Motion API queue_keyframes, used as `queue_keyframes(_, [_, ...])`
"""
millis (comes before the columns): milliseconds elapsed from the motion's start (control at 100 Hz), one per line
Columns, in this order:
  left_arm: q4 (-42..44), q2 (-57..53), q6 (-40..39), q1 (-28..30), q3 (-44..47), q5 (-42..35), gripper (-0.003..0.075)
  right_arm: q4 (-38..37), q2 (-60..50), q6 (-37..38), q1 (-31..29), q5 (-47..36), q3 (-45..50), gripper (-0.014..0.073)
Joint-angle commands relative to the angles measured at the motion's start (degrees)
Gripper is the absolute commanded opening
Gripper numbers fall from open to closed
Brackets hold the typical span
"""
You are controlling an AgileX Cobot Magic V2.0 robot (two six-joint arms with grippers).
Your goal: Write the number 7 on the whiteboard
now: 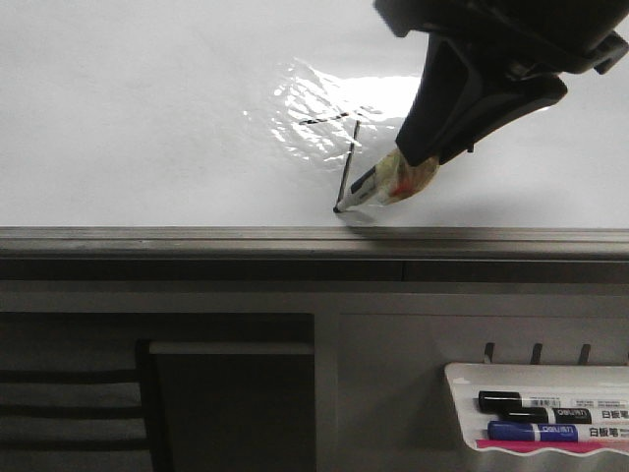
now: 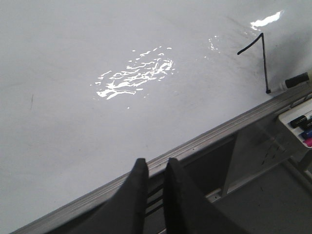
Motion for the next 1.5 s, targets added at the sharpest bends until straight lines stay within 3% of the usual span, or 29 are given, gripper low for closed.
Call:
queue_keyframes(0, [-1.15, -0.16, -0.61, 0.17, -1.6, -4.02, 0.0059, -1.31, -2.29, 0.31, 0.44, -4.18, -2.28, -0.0046])
queue_keyframes(280, [-1.15, -0.16, -0.61, 0.17, -1.6, -4.02, 0.0059, -1.31, -8.64, -0.19, 2.72, -2.04, -6.42, -0.0046])
queue_keyframes(590, [-1.15, -0.16, -0.61, 0.17, -1.6, -4.02, 0.0059, -1.41, -17.03, -11.48, 2.72, 9.46, -6.77, -0.0046])
queue_keyframes(750, [-1.15, -0.16, -0.61, 0.17, -1.6, -4.02, 0.0059, -1.41, -18.57, -15.02, 2.72, 9.7, -6.77, -0.0046])
queue_keyframes(1360, [-2.73, 1.84, -0.51, 0.03, -1.6, -4.65, 0.0059, -1.32, -18.26, -15.19, 2.85, 9.12, -6.1, -0.0046])
queue_keyframes(1490, [-4.14, 4.63, 2.45, -1.73, -1.72, -4.21, 0.0059, -1.2, -18.26, -17.17, 2.85, 8.86, -6.1, -0.0046])
